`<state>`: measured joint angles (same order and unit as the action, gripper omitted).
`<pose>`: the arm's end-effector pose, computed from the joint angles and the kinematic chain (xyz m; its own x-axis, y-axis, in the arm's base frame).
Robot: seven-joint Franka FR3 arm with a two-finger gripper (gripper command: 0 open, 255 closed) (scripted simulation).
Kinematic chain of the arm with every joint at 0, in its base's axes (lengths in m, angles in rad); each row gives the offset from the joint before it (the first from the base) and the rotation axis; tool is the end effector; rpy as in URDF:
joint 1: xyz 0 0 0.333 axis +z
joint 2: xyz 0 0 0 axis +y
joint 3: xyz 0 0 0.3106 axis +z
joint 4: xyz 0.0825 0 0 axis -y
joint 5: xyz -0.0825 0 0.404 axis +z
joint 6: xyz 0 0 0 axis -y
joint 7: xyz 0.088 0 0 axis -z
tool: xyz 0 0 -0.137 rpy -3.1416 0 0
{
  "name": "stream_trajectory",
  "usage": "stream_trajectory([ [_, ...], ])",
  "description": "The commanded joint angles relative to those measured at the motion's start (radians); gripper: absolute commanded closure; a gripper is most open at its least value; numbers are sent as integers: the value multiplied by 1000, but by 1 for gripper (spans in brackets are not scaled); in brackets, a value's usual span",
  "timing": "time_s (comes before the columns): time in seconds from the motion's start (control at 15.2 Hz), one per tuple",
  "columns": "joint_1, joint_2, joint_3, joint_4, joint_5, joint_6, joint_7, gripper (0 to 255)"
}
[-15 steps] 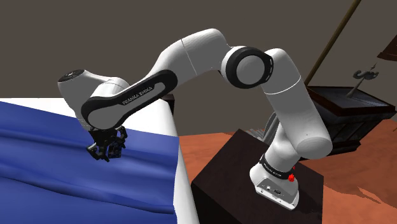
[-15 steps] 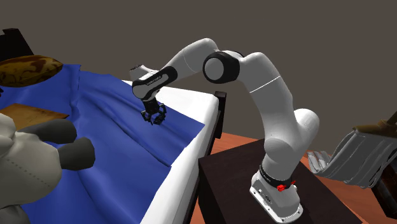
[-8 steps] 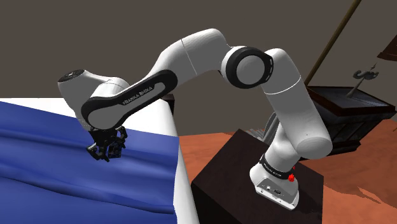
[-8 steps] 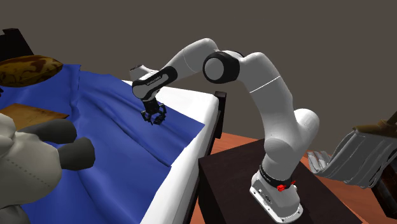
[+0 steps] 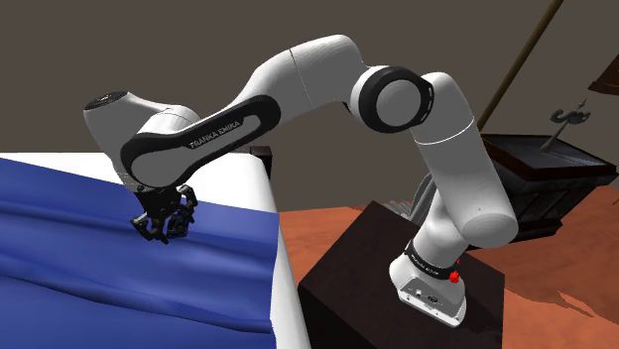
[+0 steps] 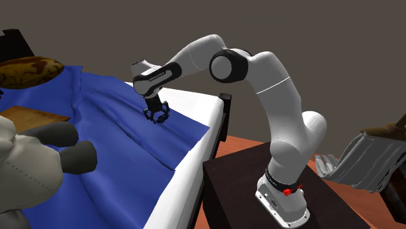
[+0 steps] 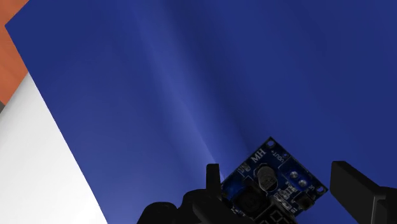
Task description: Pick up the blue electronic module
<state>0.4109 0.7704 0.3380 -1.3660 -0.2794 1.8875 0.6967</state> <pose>0.5692 0.4377 0.2178 0.9846 0.0902 -0.1497 0.1110 -0.9844 0.1365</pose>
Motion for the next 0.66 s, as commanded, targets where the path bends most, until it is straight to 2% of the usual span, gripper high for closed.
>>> stream_trajectory([
  [0.0, 0, -13, 3, 5, 4, -18, -1, 255],
  [0.59, -2, -54, 12, 35, 17, -87, -10, 255],
])
